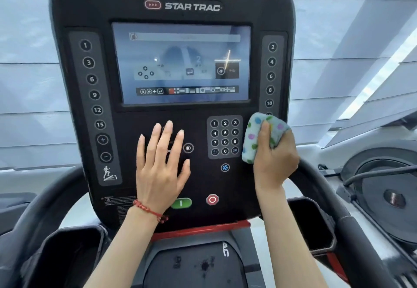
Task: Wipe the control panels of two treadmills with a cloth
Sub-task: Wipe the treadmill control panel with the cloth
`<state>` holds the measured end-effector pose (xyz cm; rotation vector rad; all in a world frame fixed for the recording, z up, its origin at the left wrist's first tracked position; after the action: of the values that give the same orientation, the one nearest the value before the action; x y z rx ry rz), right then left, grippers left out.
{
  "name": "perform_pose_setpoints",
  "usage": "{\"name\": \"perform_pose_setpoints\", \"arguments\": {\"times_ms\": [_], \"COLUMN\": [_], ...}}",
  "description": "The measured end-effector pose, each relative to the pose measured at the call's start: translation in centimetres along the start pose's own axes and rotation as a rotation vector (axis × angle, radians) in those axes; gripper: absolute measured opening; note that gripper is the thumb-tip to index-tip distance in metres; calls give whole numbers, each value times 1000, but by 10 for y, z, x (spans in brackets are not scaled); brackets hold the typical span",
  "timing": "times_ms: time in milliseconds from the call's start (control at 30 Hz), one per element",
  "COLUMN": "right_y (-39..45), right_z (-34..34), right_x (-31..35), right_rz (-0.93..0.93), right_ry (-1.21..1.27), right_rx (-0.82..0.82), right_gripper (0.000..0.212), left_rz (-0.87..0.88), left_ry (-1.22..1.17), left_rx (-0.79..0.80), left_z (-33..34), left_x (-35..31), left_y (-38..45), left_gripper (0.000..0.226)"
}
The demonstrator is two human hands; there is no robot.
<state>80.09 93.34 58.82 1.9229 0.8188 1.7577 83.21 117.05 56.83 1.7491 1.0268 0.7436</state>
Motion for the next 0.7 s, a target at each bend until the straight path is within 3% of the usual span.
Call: {"name": "perform_pose_setpoints", "arguments": {"times_ms": [100,433,700], "right_y": [-7,-82,-88], "right_z": [4,24,3], "right_x": [12,84,43], "right_rz": [21,-231,138], "right_ry": [-7,61,-3], "right_rx": [-4,152,370], "right_gripper": [45,43,34], "left_rz": [-18,-73,-79], "left_ry": [25,50,-10], "left_rx": [9,54,123], "left_z": [-10,-36,-56], "left_x": [15,53,56], "left_y": [-11,-30,-48], "left_gripper": [44,44,45]}}
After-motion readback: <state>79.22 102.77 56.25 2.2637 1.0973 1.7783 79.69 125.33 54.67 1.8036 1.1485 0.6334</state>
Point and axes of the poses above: each hand's wrist, its own y-axis towards the middle knuckle, its own z-axis out of the palm, x = y × z, the point moved 9 cm from there along y, towards the middle knuckle, and after that the axes turned 13 degrees about -x, right-handed, at the moved point
